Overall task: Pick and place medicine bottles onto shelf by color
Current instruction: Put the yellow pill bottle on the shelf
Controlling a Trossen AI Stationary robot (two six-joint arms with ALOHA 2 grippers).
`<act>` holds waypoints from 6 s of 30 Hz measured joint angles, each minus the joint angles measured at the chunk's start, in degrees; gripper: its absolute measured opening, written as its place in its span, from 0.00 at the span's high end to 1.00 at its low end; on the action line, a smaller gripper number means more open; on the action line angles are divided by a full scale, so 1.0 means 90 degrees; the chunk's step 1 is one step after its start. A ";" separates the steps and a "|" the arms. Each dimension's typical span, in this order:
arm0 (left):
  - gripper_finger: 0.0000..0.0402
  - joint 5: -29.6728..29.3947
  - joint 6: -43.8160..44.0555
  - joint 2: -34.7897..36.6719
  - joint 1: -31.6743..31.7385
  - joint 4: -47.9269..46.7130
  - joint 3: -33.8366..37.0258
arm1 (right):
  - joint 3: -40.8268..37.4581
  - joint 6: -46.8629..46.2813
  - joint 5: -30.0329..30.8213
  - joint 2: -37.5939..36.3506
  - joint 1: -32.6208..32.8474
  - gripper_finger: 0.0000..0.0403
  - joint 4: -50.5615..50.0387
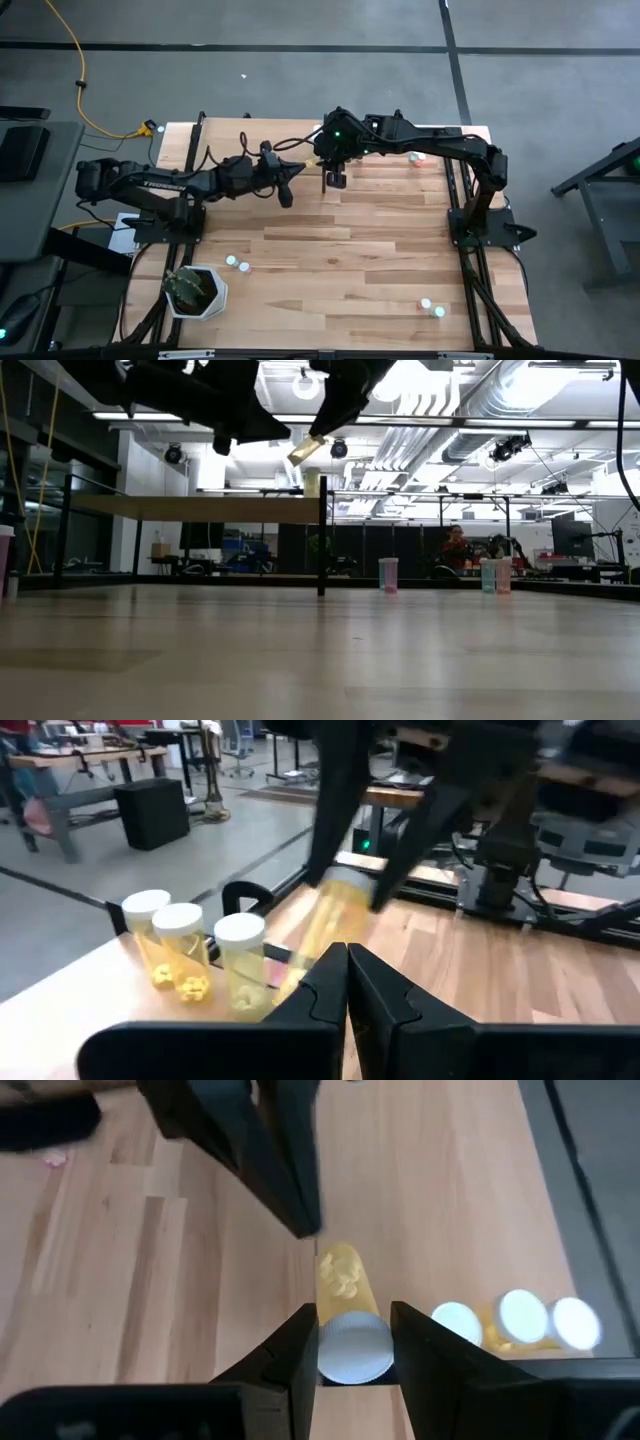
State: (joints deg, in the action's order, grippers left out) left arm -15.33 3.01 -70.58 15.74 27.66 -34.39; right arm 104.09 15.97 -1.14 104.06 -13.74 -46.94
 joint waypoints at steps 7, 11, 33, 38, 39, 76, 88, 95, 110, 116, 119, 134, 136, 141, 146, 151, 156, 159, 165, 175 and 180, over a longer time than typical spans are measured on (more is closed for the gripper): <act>1.00 -0.0011 0.0099 -0.0201 0.0215 -0.0005 0.0000 | 0.0000 -0.0068 -0.0368 0.0003 0.0029 0.74 0.0000; 1.00 -0.0019 0.0098 -0.0205 0.0225 -0.0004 0.0000 | 0.0000 -0.0057 -0.0282 0.0003 0.0032 0.74 -0.0024; 1.00 0.0099 0.0146 -0.0203 0.0222 -0.0055 0.0000 | 0.0005 -0.0054 0.0075 0.0003 0.0029 0.74 -0.0095; 1.00 -0.0253 0.0104 -0.0200 0.0222 -0.0005 0.0000 | 0.0005 -0.0054 0.0065 0.0003 0.0029 0.74 -0.0297; 1.00 -0.0253 0.0148 -0.0200 0.0225 -0.0005 0.0000 | 0.0005 -0.0054 0.0063 0.0003 0.0029 0.74 -0.0284; 1.00 0.0172 0.0435 -0.0583 0.0326 0.0094 0.0000 | 0.0005 -0.0074 -0.0236 0.0003 0.0032 0.75 0.0481; 1.00 0.0151 0.0373 -0.0350 0.0560 -0.0204 0.0005 | 0.0006 -0.0053 -0.0235 0.0003 0.0027 0.75 0.0454; 1.00 0.0134 0.0311 0.0849 0.0390 -0.1365 0.0005 | 0.0007 0.0143 -0.0236 0.0003 0.0027 0.74 0.0030; 1.00 0.0125 -0.1074 0.1368 -0.1073 -0.1871 0.0005 | -0.1716 0.0060 -0.0872 -0.1032 0.0027 0.74 -0.0391; 0.98 0.0114 -0.1045 0.1346 -0.1098 -0.1704 0.0005 | -0.4837 -0.0747 -0.0206 -0.3333 0.0045 0.74 0.1590; 0.95 0.0165 -0.0991 0.1223 -0.1096 -0.1570 0.0002 | -0.6000 -0.1078 -0.0208 -0.4388 0.0137 0.74 0.2720; 0.43 0.1069 -0.0018 -0.0841 -0.1104 -0.5361 -0.1879 | -0.7796 -0.1067 -0.0207 -0.5894 0.0342 0.74 0.5324; 0.38 0.1073 -0.0112 -0.1277 -0.1106 -0.5799 -0.2100 | -0.7800 -0.1065 -0.0207 -0.5849 0.0342 0.74 0.5310; 0.32 0.1057 -0.0711 -0.2135 -0.1090 -0.6210 -0.2346 | -0.7800 -0.1061 -0.0207 -0.5769 0.0342 0.74 0.5318; 0.32 0.0676 -0.1259 -0.2645 -0.1001 -0.6156 -0.2350 | -0.7800 -0.1062 -0.0207 -0.5769 0.0342 0.74 0.5319; 0.32 0.0647 -0.1531 -0.2952 -0.0829 -0.6090 -0.2351 | -0.7800 -0.1068 -0.0207 -0.5769 0.0342 0.74 0.5316; 0.32 0.0760 -0.1593 -0.3093 -0.0693 -0.6088 -0.2351 | -0.7800 -0.1079 -0.0207 -0.5769 0.0342 0.74 0.5316; 0.33 0.0748 -0.1586 -0.3120 -0.0634 -0.6159 -0.2348 | -0.7800 -0.1082 -0.0207 -0.5769 0.0342 0.74 0.5316; 0.33 0.0763 -0.1693 -0.3120 -0.0618 -0.6253 -0.2348 | -0.7800 -0.1082 -0.0207 -0.5767 0.0342 0.74 0.5316; 0.33 0.0861 -0.1853 -0.3120 -0.0618 -0.6161 -0.2344 | -0.7800 -0.1086 -0.0207 -0.5767 0.0341 0.74 0.5316; 0.37 0.0818 -0.1855 -0.3120 -0.0618 -0.6139 -0.2344 | -0.7800 -0.1086 -0.0207 -0.5765 0.0342 0.74 0.5316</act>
State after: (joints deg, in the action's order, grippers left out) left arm -7.97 -13.69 -98.65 10.17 -27.59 -55.48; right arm 33.89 6.20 -3.01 52.18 -10.66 0.91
